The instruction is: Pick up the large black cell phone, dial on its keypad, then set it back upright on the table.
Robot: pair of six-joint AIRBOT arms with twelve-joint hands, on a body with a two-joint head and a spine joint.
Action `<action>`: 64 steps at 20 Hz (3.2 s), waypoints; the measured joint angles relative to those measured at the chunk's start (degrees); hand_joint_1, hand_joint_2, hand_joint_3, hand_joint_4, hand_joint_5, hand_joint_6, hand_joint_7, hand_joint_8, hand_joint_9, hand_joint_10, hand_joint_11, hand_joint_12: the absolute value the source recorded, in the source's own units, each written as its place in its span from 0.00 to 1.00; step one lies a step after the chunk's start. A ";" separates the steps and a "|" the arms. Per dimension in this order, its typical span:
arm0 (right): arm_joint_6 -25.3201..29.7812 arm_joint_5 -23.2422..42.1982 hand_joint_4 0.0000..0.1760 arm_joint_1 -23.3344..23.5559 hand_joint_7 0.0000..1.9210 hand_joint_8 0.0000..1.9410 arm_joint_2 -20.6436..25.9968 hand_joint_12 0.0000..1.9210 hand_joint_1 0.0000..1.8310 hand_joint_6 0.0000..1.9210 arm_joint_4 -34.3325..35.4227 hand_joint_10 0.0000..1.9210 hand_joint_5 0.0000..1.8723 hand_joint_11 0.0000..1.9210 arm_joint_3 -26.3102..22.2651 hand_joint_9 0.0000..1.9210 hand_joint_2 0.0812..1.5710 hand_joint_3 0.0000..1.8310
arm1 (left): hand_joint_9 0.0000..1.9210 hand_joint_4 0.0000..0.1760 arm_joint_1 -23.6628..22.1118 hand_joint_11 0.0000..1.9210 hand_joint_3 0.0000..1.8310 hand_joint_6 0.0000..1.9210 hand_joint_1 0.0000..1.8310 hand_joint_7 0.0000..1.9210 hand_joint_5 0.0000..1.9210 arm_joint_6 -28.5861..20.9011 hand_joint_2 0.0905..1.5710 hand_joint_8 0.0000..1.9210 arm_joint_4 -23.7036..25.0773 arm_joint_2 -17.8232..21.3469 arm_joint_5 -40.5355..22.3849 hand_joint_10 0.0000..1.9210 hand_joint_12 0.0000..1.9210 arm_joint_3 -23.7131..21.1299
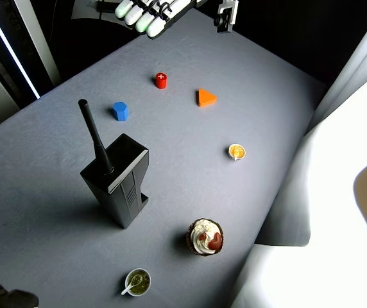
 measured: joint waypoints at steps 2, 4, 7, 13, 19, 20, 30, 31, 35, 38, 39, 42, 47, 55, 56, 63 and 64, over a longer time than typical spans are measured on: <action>-0.33 -0.11 0.00 0.96 0.00 0.00 -0.33 0.10 0.40 0.00 -1.07 0.00 0.00 0.00 0.17 0.01 0.55 0.00 | 0.01 0.00 0.00 0.00 0.00 0.00 0.00 0.03 0.03 0.13 0.75 0.00 0.00 0.00 0.33 0.00 0.00 0.00; -1.22 -0.57 0.00 2.58 0.00 0.00 -0.72 0.10 0.38 0.00 -1.29 0.00 0.00 0.00 0.22 0.00 0.57 0.00 | 0.01 0.00 0.00 0.00 0.00 0.00 0.00 0.03 0.03 0.37 0.75 0.00 0.00 0.00 0.57 0.00 0.00 0.00; -2.05 -0.87 0.00 3.91 0.00 0.00 -0.92 0.01 0.45 0.00 -1.60 0.00 0.00 0.00 0.22 0.00 0.58 0.00 | 0.01 0.00 0.00 0.00 0.00 0.00 0.00 0.03 0.04 0.42 0.75 0.00 0.00 0.00 0.87 0.00 0.00 0.02; -3.50 -2.03 0.00 5.14 0.00 0.00 -2.36 0.00 0.50 0.00 -4.31 0.00 0.00 0.00 0.22 0.00 0.59 0.00 | 0.02 0.00 0.00 0.00 0.00 0.00 0.00 0.03 0.04 0.76 0.75 0.00 -0.02 0.00 1.95 0.00 0.00 0.00; -4.37 -4.02 0.00 7.45 0.00 0.00 -3.89 0.00 0.57 0.00 -5.09 0.00 0.00 0.00 1.40 0.00 0.58 0.00 | 0.01 0.00 0.00 0.00 0.00 0.00 0.00 0.03 0.03 0.87 0.75 0.00 -0.07 0.00 3.15 0.00 0.00 0.00; -4.52 -4.09 0.00 7.67 0.00 0.00 -4.24 0.00 0.57 0.00 -5.81 0.00 0.00 0.00 1.44 0.00 0.59 0.00 | 0.02 0.00 0.00 0.00 0.00 0.00 0.00 0.03 0.04 0.90 0.75 0.00 -0.02 0.00 3.15 0.00 0.00 0.00; -5.07 -6.03 0.00 9.99 0.00 0.00 -6.05 0.03 0.60 0.00 -7.74 0.00 0.00 0.02 2.38 0.00 0.64 0.00 | 0.01 0.00 0.00 0.00 0.00 0.00 0.00 0.03 0.03 0.81 0.75 0.00 -0.07 0.00 2.64 0.00 0.00 0.02; -5.09 -6.10 0.00 10.08 0.00 0.00 -6.29 0.03 0.60 0.00 -8.13 0.00 0.00 0.02 2.60 0.00 0.64 0.00 | 0.01 0.00 0.00 0.00 0.00 0.00 0.00 0.03 0.03 0.81 0.75 0.00 -0.04 0.00 2.62 0.00 0.00 0.00; -5.25 -6.64 0.00 10.86 0.00 0.00 -6.51 0.02 0.60 0.00 -9.03 0.00 0.00 0.00 3.06 0.00 0.65 0.01 | 0.01 0.00 0.00 0.00 0.00 0.00 0.00 0.02 0.03 0.81 0.75 0.00 -0.04 -0.02 2.32 0.00 0.00 0.00; -5.22 -6.64 0.00 11.30 0.00 0.00 -7.23 0.01 0.59 0.00 -9.25 0.00 0.00 0.00 3.98 0.00 0.64 0.00 | 0.00 0.00 0.00 0.00 0.00 0.00 0.00 0.02 0.03 0.81 0.75 0.00 -0.04 -0.02 2.32 0.00 0.00 0.00; -5.25 -6.78 0.00 11.41 0.00 0.00 -7.43 0.01 0.59 0.00 -9.57 0.00 0.00 0.00 4.31 0.00 0.64 0.00 | 0.00 0.00 0.00 0.00 0.00 0.00 0.00 0.02 0.03 0.81 0.75 0.00 -0.04 0.00 2.29 0.00 0.00 0.00; -5.22 -6.88 0.00 12.20 0.00 0.00 -7.96 0.00 0.58 0.00 -9.68 0.00 0.00 0.00 5.03 0.00 0.67 0.01 | 0.00 0.00 0.00 0.00 0.00 0.00 0.00 0.02 0.03 0.81 0.75 0.00 -0.04 -0.02 2.14 0.00 0.00 0.00; -5.20 -7.28 0.00 12.59 0.00 0.00 -9.25 0.00 0.55 0.00 -9.66 0.00 0.01 0.01 6.23 0.00 0.70 0.02 | 0.01 0.00 0.00 0.00 0.00 0.00 0.00 0.02 0.03 0.81 0.75 0.00 -0.04 -0.02 1.84 0.00 0.00 0.00; -4.81 -8.61 0.00 13.68 0.00 0.00 -10.71 0.00 0.61 0.00 -9.94 0.00 0.00 0.01 7.45 0.00 0.70 0.01 | 0.01 0.00 0.00 0.00 0.00 0.00 0.00 0.02 0.03 0.81 0.75 0.00 -0.04 -0.02 1.31 0.00 0.00 0.00; -4.79 -8.61 0.00 13.68 0.00 0.00 -10.88 0.00 0.63 0.00 -10.21 0.00 0.00 0.00 7.45 0.00 0.69 0.00 | 0.01 0.00 0.00 0.00 0.00 0.00 0.00 0.02 0.04 0.81 0.75 0.00 0.00 -0.02 1.20 0.00 0.00 0.00; -4.57 -10.29 0.00 14.73 0.00 0.00 -11.47 0.00 0.68 0.00 -10.32 0.00 0.00 0.01 7.43 0.00 0.74 0.02 | 0.01 0.00 0.00 0.00 0.00 0.00 0.00 0.02 0.03 0.81 0.75 0.00 0.02 -0.02 1.01 0.00 0.00 0.02; -4.50 -10.67 0.00 15.13 0.00 0.00 -11.54 0.02 0.70 0.00 -10.21 0.00 0.00 0.03 7.43 0.00 0.75 0.02 | 0.01 0.00 0.00 0.00 0.00 0.00 0.00 0.02 0.03 0.79 0.75 0.00 0.04 -0.02 0.94 0.00 0.00 0.00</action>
